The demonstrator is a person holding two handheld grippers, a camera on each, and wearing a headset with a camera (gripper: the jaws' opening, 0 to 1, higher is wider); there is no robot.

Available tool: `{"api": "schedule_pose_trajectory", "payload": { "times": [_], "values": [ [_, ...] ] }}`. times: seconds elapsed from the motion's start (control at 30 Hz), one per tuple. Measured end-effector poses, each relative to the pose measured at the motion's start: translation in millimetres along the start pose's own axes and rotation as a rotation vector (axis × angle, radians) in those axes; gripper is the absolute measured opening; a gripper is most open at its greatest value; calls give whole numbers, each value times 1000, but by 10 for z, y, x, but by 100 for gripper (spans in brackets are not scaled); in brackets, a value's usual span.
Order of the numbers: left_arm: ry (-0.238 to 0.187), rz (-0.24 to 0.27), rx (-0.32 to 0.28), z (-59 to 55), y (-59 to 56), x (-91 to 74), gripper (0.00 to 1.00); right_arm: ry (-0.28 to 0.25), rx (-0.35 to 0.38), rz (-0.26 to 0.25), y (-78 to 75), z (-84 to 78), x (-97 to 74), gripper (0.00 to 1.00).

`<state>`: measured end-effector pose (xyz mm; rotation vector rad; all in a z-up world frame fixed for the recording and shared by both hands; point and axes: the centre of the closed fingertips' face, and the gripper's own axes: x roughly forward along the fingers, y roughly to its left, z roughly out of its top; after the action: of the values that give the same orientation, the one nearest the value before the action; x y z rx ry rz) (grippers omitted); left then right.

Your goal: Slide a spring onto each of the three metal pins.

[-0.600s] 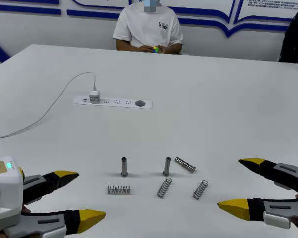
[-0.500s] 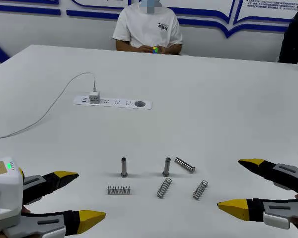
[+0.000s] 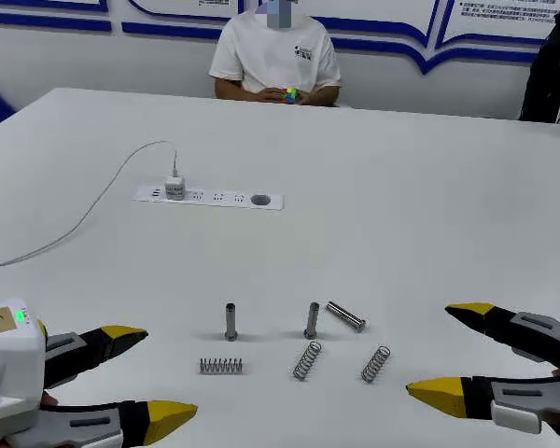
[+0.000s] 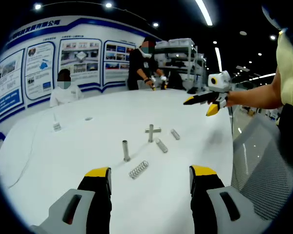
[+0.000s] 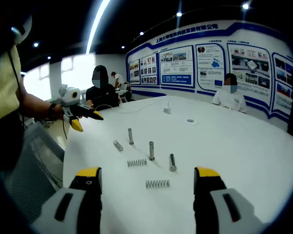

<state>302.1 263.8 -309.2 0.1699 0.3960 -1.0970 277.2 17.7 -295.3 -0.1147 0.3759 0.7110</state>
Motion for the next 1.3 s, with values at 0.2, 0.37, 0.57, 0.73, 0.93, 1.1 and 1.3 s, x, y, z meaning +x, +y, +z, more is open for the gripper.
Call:
{"api": "schedule_pose_trajectory", "payload": {
  "times": [0.2,0.37,0.57,0.73,0.93,1.1,1.3],
  "values": [
    [2,-1,6,29,7,20,65,3,2,-4,-54,7,32,77],
    [2,-1,9,46,21,14,65,14,11,-5,-95,9,93,74],
    [1,7,14,44,50,36,64,42,37,-28,-201,56,215,59],
    [2,4,36,66,23,105,61,82,17,-39,-287,76,348,52],
    [20,-2,62,39,14,166,54,132,0,-53,-410,80,529,42],
    [38,-5,61,-34,29,167,48,184,-12,-53,-496,76,706,36],
    [20,9,21,-62,63,146,43,251,-32,-41,-530,49,923,30]
  ]
}}
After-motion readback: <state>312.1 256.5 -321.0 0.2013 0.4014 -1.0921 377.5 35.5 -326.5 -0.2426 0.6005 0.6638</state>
